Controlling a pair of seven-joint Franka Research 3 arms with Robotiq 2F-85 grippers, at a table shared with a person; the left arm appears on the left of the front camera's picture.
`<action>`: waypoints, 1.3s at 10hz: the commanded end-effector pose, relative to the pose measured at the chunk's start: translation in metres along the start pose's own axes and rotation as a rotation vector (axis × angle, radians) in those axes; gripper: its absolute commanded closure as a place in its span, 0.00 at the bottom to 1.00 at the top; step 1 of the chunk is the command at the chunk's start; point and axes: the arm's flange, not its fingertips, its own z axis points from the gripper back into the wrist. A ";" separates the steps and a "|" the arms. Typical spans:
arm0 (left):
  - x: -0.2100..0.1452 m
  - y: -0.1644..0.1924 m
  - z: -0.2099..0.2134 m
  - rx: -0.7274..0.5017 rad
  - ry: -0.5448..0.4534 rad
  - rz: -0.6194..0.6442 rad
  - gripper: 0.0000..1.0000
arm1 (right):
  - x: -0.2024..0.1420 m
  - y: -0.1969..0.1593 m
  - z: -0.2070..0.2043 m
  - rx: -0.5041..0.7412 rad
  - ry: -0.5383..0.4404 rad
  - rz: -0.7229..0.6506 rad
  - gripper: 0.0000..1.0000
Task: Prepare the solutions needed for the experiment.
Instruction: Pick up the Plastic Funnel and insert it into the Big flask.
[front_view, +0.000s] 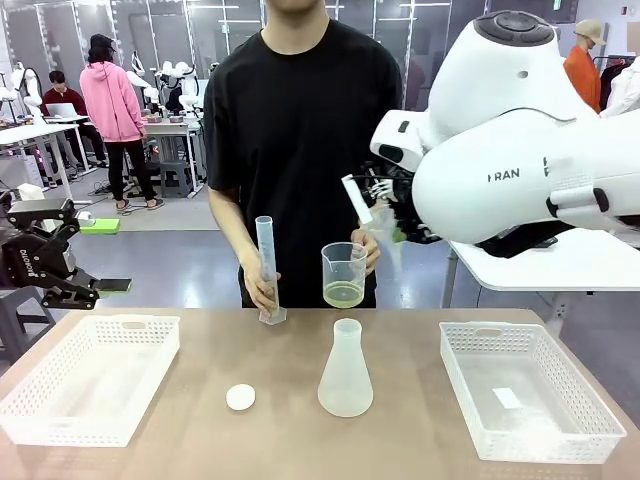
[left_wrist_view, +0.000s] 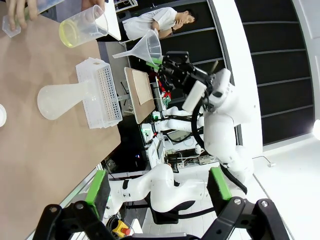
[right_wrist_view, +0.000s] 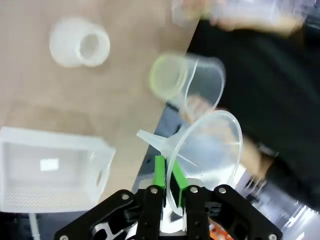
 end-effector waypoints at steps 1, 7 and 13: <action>0.001 -0.002 -0.002 -0.023 -0.006 0.001 0.00 | 0.002 0.017 0.010 -0.023 -0.136 0.079 0.94; 0.001 -0.002 -0.002 -0.023 -0.006 0.001 0.00 | 0.030 0.036 0.026 -0.027 -0.297 0.153 0.94; 0.001 -0.002 -0.002 -0.023 -0.006 0.001 0.00 | 0.042 0.032 0.027 -0.023 -0.273 0.141 0.94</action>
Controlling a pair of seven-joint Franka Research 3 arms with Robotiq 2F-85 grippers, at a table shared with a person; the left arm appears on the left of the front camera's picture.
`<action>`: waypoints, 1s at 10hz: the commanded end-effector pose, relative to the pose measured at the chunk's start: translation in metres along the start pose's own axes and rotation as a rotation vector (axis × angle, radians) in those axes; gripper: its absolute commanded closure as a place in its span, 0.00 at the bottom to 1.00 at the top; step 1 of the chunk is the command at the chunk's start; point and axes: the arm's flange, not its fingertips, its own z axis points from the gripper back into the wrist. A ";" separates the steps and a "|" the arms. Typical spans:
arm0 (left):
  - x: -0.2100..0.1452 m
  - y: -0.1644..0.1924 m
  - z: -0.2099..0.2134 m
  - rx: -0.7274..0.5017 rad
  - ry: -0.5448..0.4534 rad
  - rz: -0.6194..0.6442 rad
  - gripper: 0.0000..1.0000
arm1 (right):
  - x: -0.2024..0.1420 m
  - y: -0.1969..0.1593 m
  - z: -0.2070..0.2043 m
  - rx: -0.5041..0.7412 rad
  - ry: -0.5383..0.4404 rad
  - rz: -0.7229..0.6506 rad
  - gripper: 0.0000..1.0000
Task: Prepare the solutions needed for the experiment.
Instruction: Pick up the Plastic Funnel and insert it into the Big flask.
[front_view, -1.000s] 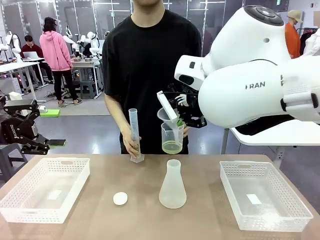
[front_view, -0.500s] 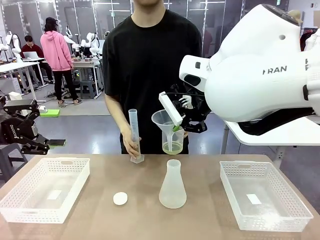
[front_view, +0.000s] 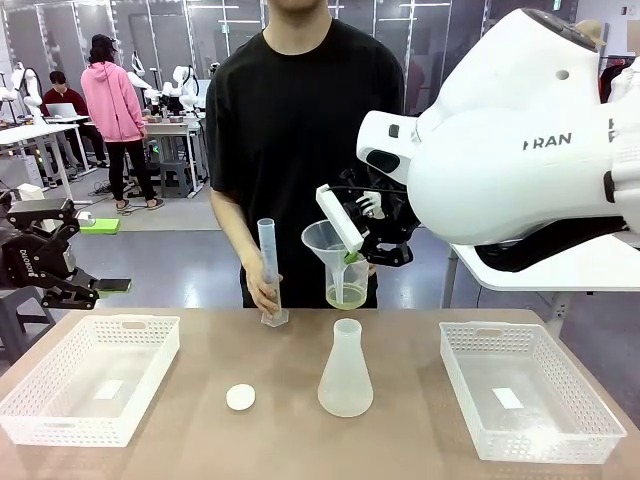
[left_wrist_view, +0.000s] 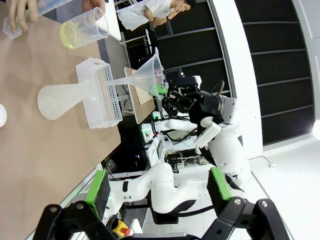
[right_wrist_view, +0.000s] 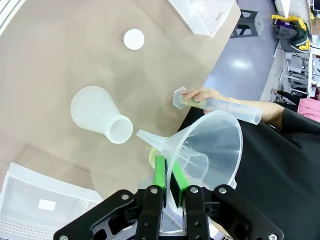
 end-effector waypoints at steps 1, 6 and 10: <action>0.001 -0.002 -0.003 -0.023 -0.006 0.001 0.00 | -0.004 0.004 -0.003 0.015 0.011 -0.009 0.94; 0.001 -0.002 -0.003 -0.023 -0.006 0.001 0.00 | -0.017 0.017 -0.016 0.035 -0.007 -0.064 0.94; 0.001 -0.002 -0.003 -0.023 -0.006 0.001 0.00 | -0.026 0.026 -0.033 0.035 -0.060 -0.111 0.94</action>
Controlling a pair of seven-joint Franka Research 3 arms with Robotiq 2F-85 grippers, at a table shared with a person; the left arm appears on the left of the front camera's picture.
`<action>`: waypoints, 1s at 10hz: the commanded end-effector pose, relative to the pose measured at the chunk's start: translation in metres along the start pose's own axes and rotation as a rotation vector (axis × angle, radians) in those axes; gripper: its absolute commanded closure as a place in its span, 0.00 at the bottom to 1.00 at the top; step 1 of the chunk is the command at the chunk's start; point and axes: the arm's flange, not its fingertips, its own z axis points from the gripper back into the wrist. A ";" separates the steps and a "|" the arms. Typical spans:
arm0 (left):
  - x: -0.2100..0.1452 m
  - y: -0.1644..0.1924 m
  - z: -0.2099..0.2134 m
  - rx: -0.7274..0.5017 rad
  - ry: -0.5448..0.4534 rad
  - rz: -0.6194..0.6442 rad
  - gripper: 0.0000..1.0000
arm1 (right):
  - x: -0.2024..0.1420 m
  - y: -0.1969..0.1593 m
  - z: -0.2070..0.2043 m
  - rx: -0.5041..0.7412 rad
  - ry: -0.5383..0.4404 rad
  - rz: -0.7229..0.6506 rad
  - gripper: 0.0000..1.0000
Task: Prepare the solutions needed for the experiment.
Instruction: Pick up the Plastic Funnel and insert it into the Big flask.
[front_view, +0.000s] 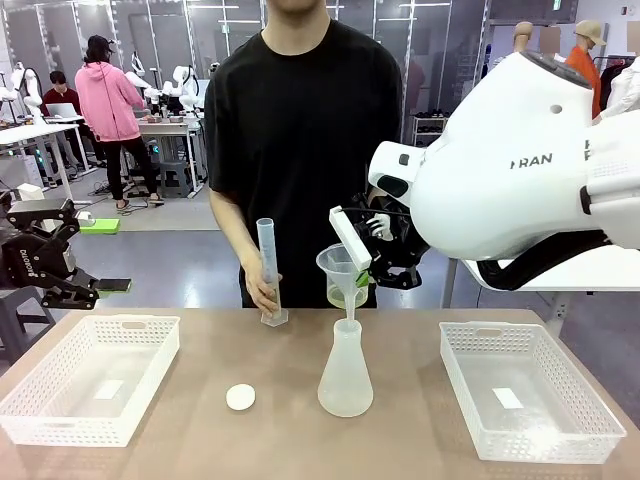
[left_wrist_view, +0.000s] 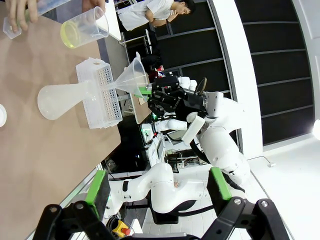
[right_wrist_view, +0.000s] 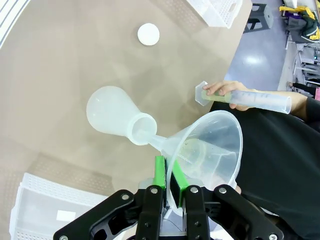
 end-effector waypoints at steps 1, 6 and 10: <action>0.001 -0.002 -0.003 -0.023 -0.006 0.001 0.00 | -0.005 0.003 -0.012 -0.015 -0.049 0.004 0.94; 0.001 -0.002 -0.003 -0.023 -0.006 0.001 0.00 | -0.015 0.014 -0.037 0.006 -0.075 0.005 0.94; 0.001 -0.002 -0.003 -0.023 -0.006 0.001 0.00 | -0.019 0.021 -0.046 0.016 -0.078 -0.014 0.94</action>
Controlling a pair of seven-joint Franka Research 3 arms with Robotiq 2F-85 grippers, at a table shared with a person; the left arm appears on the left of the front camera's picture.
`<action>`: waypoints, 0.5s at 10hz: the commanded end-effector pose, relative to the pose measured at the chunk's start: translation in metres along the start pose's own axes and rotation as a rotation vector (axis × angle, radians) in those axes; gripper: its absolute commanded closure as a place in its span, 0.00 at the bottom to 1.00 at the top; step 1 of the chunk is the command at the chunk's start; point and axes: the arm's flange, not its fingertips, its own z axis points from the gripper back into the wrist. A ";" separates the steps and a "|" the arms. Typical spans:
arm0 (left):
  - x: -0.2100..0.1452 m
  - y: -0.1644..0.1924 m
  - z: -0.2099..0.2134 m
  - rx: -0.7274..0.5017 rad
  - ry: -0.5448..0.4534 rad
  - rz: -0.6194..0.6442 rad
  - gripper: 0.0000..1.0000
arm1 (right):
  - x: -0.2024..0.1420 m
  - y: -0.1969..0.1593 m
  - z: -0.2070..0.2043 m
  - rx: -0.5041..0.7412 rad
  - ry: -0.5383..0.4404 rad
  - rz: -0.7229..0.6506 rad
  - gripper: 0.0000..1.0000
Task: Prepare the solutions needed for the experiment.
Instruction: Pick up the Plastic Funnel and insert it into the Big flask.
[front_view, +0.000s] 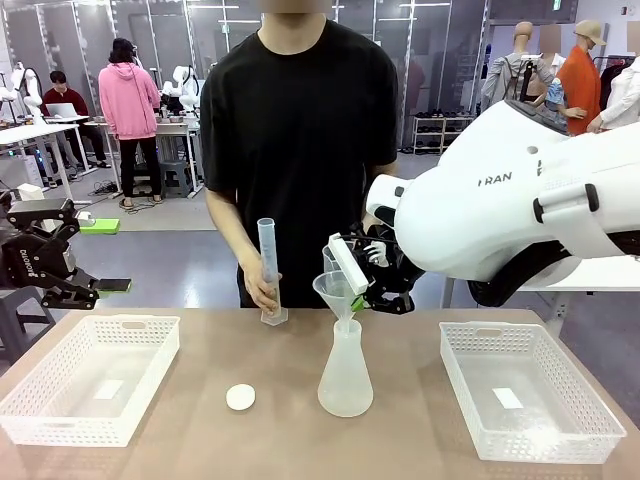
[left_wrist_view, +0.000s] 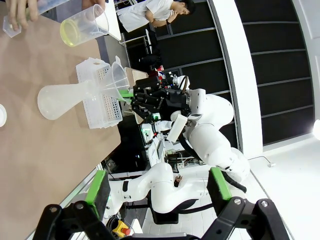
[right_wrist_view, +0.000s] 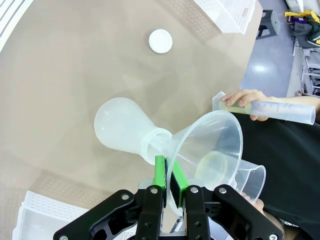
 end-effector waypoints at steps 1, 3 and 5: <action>0.001 -0.002 -0.003 -0.023 -0.006 0.001 0.00 | -0.009 0.006 -0.007 -0.022 -0.025 0.007 0.88; 0.001 -0.002 -0.003 -0.023 -0.006 0.001 0.00 | -0.011 0.009 -0.006 -0.029 -0.023 -0.004 0.69; 0.001 -0.002 -0.003 -0.023 -0.006 0.001 0.00 | -0.011 0.012 -0.005 0.011 0.001 -0.015 0.59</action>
